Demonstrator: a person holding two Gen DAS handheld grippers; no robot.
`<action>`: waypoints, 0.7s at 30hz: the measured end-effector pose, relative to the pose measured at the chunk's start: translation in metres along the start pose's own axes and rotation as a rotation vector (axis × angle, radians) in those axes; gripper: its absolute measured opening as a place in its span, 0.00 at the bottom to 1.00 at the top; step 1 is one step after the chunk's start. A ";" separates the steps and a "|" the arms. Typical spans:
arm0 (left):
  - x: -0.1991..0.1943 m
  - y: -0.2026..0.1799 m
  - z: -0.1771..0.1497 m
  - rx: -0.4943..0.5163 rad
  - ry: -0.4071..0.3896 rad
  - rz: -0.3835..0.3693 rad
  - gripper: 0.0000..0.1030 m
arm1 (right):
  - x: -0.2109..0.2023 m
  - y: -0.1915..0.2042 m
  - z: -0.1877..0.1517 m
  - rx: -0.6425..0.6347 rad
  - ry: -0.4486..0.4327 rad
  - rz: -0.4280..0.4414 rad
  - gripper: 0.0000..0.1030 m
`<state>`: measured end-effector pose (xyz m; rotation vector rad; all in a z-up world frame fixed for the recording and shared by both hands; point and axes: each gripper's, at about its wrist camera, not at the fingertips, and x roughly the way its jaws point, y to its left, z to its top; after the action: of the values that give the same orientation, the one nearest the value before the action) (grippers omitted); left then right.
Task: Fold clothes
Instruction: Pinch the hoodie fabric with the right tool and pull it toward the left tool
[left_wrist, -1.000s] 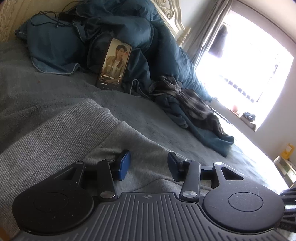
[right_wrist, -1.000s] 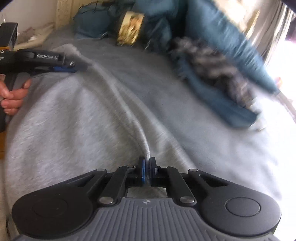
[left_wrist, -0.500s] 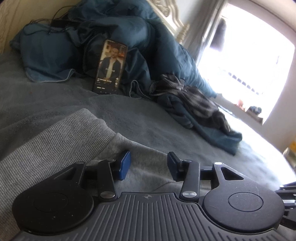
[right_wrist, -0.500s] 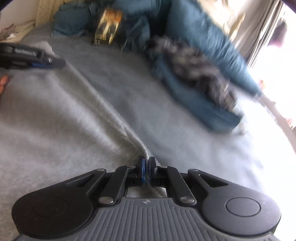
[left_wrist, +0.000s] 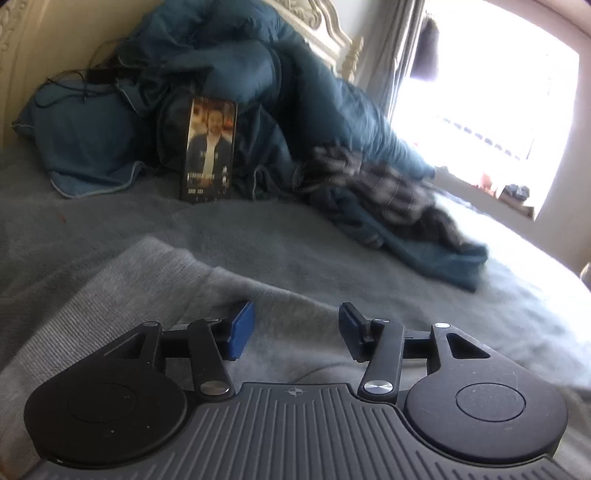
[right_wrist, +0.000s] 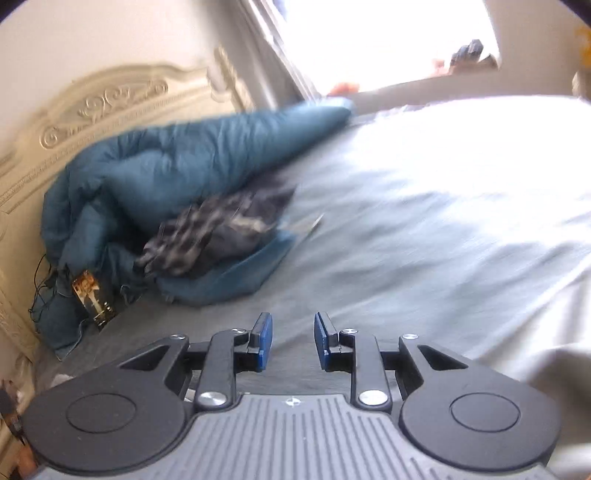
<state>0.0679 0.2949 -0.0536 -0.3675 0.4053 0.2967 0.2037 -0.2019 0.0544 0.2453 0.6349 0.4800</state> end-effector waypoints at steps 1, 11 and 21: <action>-0.006 -0.007 0.000 0.006 -0.013 -0.012 0.50 | -0.020 -0.005 -0.002 -0.039 -0.005 -0.022 0.27; -0.017 -0.133 -0.023 0.107 0.055 -0.243 0.51 | -0.095 -0.053 -0.021 -0.365 0.018 -0.380 0.27; 0.024 -0.162 -0.061 0.020 0.090 -0.076 0.51 | -0.056 -0.060 -0.013 -0.513 0.109 -0.206 0.27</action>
<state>0.1256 0.1310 -0.0702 -0.3766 0.4815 0.2018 0.1779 -0.2802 0.0512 -0.3314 0.6141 0.4440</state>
